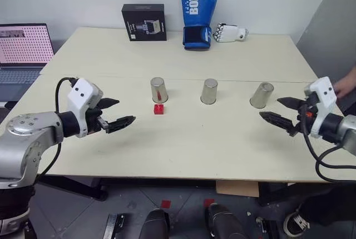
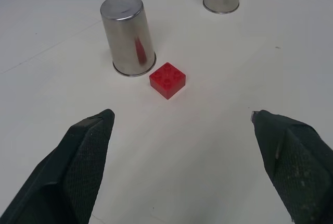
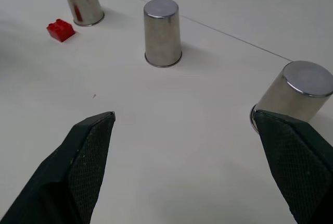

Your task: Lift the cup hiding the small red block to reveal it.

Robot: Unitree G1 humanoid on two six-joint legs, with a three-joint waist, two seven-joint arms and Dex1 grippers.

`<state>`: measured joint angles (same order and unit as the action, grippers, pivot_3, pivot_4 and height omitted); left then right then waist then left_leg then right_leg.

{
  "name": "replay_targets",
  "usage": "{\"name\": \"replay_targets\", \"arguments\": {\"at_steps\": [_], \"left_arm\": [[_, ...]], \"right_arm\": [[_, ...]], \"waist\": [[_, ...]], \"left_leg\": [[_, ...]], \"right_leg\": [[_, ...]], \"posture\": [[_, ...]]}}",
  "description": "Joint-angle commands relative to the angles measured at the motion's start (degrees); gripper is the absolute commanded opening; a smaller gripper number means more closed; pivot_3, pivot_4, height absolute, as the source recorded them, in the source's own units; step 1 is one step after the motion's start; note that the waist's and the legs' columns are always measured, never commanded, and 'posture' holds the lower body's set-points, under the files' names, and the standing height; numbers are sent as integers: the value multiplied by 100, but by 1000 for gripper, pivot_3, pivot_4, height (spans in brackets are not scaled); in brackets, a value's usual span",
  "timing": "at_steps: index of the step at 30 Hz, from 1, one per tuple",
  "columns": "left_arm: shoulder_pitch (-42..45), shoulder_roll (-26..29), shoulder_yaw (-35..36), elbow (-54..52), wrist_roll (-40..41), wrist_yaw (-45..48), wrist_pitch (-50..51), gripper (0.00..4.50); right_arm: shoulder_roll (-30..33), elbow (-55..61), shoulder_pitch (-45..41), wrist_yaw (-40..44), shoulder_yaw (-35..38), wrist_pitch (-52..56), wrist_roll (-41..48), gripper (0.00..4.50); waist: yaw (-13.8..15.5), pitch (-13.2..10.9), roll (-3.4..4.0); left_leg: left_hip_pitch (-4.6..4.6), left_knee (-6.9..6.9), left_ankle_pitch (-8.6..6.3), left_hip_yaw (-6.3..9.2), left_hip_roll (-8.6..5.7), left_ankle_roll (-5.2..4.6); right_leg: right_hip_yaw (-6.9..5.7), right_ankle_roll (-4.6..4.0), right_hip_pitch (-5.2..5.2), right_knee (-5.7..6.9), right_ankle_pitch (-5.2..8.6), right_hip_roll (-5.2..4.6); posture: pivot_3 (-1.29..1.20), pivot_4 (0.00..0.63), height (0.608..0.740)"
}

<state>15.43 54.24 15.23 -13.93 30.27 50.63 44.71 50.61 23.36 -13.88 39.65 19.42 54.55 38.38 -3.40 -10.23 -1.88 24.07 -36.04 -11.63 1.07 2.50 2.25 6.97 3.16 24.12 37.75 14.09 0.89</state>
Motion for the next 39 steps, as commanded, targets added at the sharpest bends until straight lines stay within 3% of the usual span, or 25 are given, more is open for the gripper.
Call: {"name": "replay_targets", "arguments": {"at_steps": [1, 39], "left_arm": [[127, 77, 205, 100, 39, 36, -121, 4464], [116, -113, -96, -193, 86, -147, -19, 4464]], "right_arm": [[122, -25, 6, 82, 206, -120, 7, 4500], [163, -24, 167, 15, 387, -134, 82, 4500]], "waist": [[0, 0, -1], [2, -1, -1]], "left_leg": [[0, 0, 0, 0, 0, 0], [-1, 0, 0, -9, 1, 0]], "right_leg": [[0, 0, 0, 0, 0, 0], [5, 0, 1, 1, 0, 0]], "posture": [[0, 150, 740], [0, 150, 740]]}}
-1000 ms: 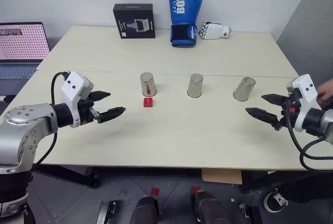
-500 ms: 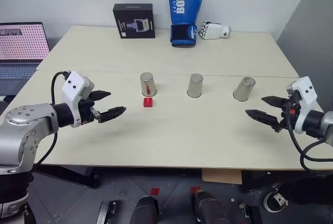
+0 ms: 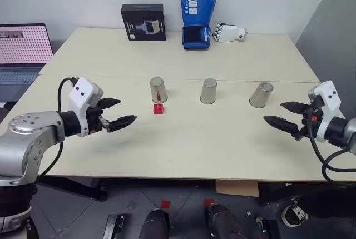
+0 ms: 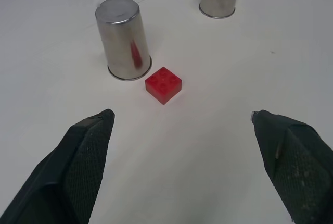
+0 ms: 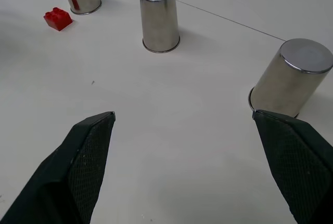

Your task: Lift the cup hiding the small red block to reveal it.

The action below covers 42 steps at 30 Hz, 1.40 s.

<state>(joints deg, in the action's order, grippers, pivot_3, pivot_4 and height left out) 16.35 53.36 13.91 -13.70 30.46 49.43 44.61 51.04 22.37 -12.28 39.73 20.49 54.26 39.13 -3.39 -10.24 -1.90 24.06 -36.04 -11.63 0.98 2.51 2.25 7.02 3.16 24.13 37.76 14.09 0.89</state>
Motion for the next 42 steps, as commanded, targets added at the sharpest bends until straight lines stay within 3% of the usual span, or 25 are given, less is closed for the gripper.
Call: {"name": "replay_targets", "arguments": {"at_steps": [1, 19, 42], "left_arm": [[28, -41, 19, -245, 70, -48, 5, 4464], [212, -341, -455, -186, -37, -27, -202, 4464], [677, -330, -711, 230, -149, 185, -359, 4464]], "right_arm": [[131, 54, 25, 22, 295, -124, -10, 4500], [106, 29, 273, -244, 607, -120, -151, 4500], [-217, 558, 431, -692, 632, 74, 108, 4500]], "waist": [[1, 0, 0], [6, 0, 0], [6, 0, 0]], "left_leg": [[0, 0, 0, 0, 0, 0], [-4, -1, 0, -2, -1, 0], [-6, -2, 0, -2, -2, 0]], "right_leg": [[0, 0, 0, 0, 0, 0], [2, 1, -2, 5, 0, 1], [4, 1, -3, 9, -1, 1]], "posture": [[0, 150, 740], [0, 150, 740], [0, 150, 740]]}}
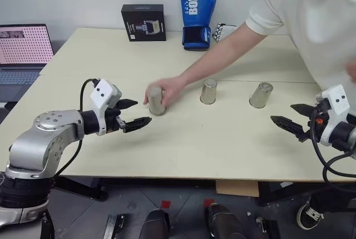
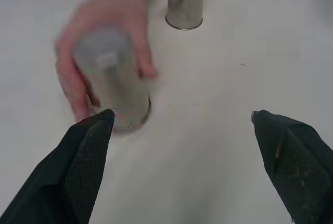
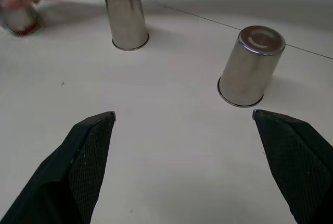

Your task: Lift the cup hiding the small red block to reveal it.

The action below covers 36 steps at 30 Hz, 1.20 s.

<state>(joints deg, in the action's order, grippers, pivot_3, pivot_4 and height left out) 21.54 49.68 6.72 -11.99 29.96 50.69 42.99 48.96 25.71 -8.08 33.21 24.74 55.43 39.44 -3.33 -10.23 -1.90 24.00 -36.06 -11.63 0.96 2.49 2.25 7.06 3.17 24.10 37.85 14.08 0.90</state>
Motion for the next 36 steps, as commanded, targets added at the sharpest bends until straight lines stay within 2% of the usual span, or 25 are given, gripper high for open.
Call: {"name": "replay_targets", "arguments": {"at_steps": [1, 12, 17, 20, 28, 36], "left_arm": [[166, 35, -3, 82, -119, 70, -230, 4464], [172, -114, 29, -12, -108, -94, -137, 4464], [154, -9, 43, -69, -72, 22, -91, 4464], [265, -43, -14, 80, -150, 19, -141, 4464], [484, 13, -148, 335, -256, 235, -259, 4464], [452, 83, -109, 283, -284, 339, -246, 4464]], "right_arm": [[-20, 255, 34, -40, 211, -44, 96, 4500], [4, 130, -89, -59, 83, -74, 75, 4500], [-41, 225, -187, -74, 63, -3, 230, 4500], [-69, 148, -101, -191, 6, -122, 31, 4500], [-195, 457, -79, -301, 142, 44, 343, 4500], [-273, 595, 137, -242, -66, 2, 403, 4500]], "waist": [[-1, 0, 0], [0, 0, 0], [-5, 0, -1], [-1, 0, -1], [0, 0, -1], [-3, 0, -1]], "left_leg": [[0, 0, 0, 0, 0, 0], [0, 0, 0, 2, 0, 0], [-1, -1, 0, -1, 0, 0], [-1, 0, 0, 1, 0, 0], [0, 0, 0, 2, 0, 0], [0, 1, 0, 1, 1, 0]], "right_leg": [[0, 0, 0, 0, 0, 0], [-1, 0, 0, 2, 0, 0], [1, 0, -1, 2, 0, 0], [-1, 0, -1, 2, 0, 0], [-1, 0, 0, 3, 0, 1], [0, 0, 0, 3, 0, 1]], "posture": [[0, 150, 740], [0, 150, 740], [0, 150, 740], [0, 150, 740], [0, 150, 740], [0, 150, 740]]}}
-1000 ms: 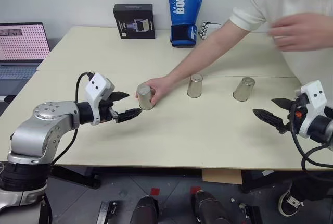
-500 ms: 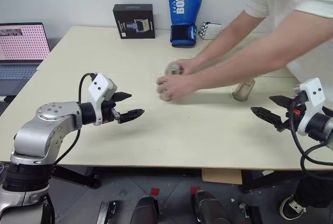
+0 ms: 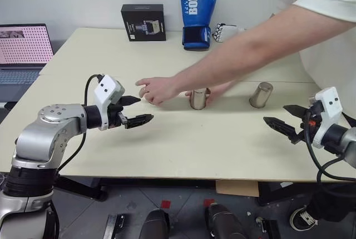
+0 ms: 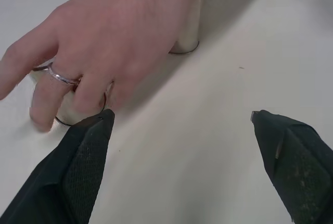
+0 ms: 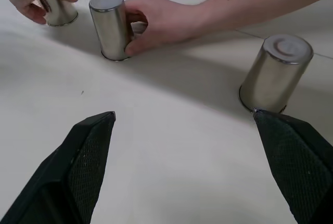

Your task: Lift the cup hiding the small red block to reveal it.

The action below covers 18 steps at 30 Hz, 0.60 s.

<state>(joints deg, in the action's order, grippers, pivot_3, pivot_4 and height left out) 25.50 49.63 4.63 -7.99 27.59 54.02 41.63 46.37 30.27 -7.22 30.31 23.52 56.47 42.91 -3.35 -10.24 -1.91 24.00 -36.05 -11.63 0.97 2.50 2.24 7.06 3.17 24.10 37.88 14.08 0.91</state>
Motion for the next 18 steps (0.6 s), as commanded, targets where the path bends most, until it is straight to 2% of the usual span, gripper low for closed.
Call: {"name": "replay_targets", "arguments": {"at_steps": [1, 6, 8, 9, 12, 15, 18], "left_arm": [[24, 62, 100, -133, -60, -27, -124, 4464], [-263, -17, 138, -687, 216, -14, 106, 4464], [-611, 63, 75, -1000, 169, 79, -51, 4464], [-673, -83, 95, -1037, 173, -93, -46, 4464], [-910, -364, 109, -1428, 279, -372, 13, 4464], [-1060, -570, 133, -1713, 315, -591, 62, 4464], [-1034, -914, 69, -1789, 239, -1015, 12, 4464]], "right_arm": [[-56, 115, 71, 17, -7, -127, 11, 4500], [-325, 219, 0, -5, -423, -118, 99, 4500], [-547, 246, -118, 4, -845, -224, 29, 4500], [-851, 92, -310, -149, -1321, -375, -239, 4500], [-1803, -616, -1029, -640, -2337, -864, -989, 4500], [-2418, -1382, -1593, -843, -2700, -1341, -1535, 4500], [-2932, -2695, -2292, -896, -3073, -2151, -2172, 4500]], "waist": [[1, 0, 0], [-4, 0, 0], [-20, 0, 0], [-32, 0, 0], [-104, 4, -7], [-157, 1, -6], [-139, 2, -8]], "left_leg": [[0, 0, 0, 0, 0, 0], [-1, -1, 0, 0, 0, 0], [-1, 0, 0, -1, 1, 0], [-2, 1, 0, -2, 3, 0], [-10, -1, 0, 1, 9, 0], [-11, -4, 1, -2, 9, 0], [-10, -9, 1, -2, 3, 0]], "right_leg": [[0, 0, 0, 0, 0, 0], [1, 0, -1, 0, 0, 0], [2, 0, 0, 0, 0, 0], [2, 0, 0, -1, 0, 0], [-1, -1, 0, 6, 0, 6], [2, -1, 1, 10, -1, 6], [2, 3, -4, 9, -2, 2]], "posture": [[0, 150, 740], [0, 150, 740], [0, 150, 740], [0, 150, 740], [0, 150, 740], [0, 150, 740], [0, 150, 740]]}}
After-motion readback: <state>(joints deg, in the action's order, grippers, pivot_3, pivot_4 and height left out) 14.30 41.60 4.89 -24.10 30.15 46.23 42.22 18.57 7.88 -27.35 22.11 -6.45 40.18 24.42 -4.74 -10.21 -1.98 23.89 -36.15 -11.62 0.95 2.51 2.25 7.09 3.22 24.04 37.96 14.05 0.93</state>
